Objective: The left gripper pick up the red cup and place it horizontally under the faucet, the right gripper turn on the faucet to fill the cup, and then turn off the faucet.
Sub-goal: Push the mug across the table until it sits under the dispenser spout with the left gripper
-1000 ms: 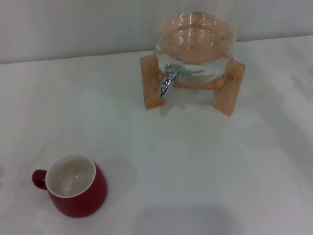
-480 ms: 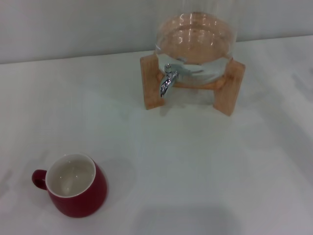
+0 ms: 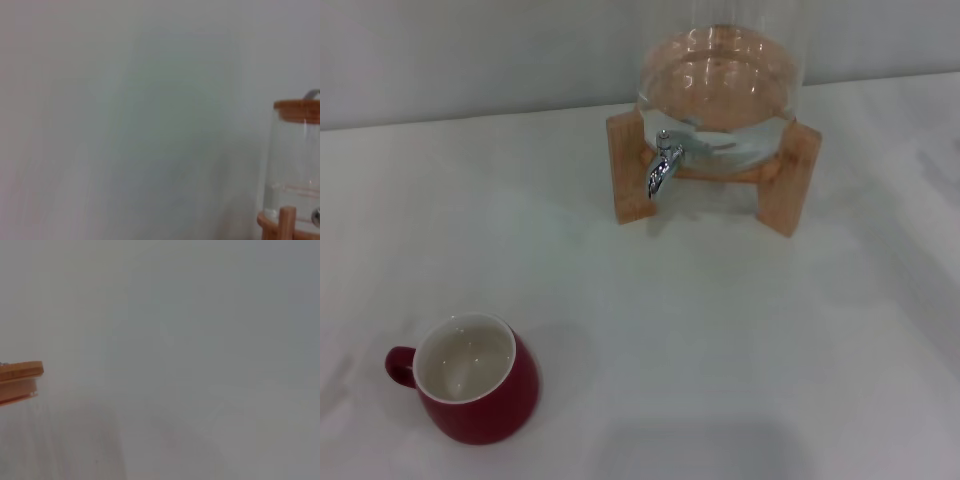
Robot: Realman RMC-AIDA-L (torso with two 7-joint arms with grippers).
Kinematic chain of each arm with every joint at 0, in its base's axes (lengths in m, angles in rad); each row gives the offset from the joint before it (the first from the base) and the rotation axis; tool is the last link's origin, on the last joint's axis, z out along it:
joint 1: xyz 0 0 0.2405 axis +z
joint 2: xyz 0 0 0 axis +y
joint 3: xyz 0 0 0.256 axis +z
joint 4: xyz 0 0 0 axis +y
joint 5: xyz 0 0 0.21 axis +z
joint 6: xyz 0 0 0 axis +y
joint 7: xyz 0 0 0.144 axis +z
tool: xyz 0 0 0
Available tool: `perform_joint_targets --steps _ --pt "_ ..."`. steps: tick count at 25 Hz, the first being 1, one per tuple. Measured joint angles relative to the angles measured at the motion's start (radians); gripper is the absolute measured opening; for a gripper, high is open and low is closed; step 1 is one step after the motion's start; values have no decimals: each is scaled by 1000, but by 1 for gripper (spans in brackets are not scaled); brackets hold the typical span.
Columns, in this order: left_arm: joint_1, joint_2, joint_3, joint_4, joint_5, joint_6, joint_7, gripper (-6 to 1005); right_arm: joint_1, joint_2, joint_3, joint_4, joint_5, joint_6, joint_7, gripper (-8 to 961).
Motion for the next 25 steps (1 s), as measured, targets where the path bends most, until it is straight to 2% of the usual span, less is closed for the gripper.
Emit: perform_joint_targets --steps 15,25 --pt "17 -1 0 -175 41 -7 246 880 27 -3 3 0 -5 -13 0 632" --pt "8 1 0 -237 63 66 268 880 27 -3 13 0 -5 -13 0 632"
